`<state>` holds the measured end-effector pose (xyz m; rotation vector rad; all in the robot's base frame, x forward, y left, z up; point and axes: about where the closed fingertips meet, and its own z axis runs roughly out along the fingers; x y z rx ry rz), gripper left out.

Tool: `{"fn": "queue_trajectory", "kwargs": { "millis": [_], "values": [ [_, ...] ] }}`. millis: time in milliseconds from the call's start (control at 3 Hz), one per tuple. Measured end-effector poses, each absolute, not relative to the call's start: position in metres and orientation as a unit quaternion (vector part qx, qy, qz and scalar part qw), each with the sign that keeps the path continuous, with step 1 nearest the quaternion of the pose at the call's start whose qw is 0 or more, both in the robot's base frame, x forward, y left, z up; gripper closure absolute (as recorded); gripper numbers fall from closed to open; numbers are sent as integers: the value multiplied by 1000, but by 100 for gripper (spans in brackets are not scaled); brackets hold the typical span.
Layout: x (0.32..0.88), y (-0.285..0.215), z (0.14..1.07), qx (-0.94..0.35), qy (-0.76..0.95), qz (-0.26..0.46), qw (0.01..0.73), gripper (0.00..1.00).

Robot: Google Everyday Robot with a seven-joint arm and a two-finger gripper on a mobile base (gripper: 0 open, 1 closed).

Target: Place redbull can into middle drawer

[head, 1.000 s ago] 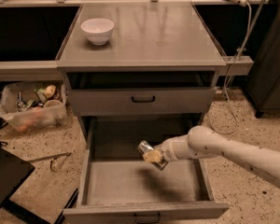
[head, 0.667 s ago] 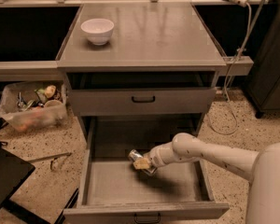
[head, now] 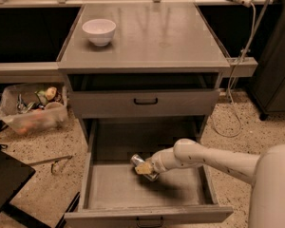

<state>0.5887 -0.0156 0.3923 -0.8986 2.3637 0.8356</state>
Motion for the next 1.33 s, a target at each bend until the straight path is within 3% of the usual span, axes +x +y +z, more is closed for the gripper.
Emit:
{"fn": "queue_trajectory", "kwargs": {
  "millis": [667, 1333],
  "values": [
    [588, -12, 362, -316, 872, 307, 212, 100],
    [588, -12, 362, -316, 872, 307, 212, 58]
  ]
}}
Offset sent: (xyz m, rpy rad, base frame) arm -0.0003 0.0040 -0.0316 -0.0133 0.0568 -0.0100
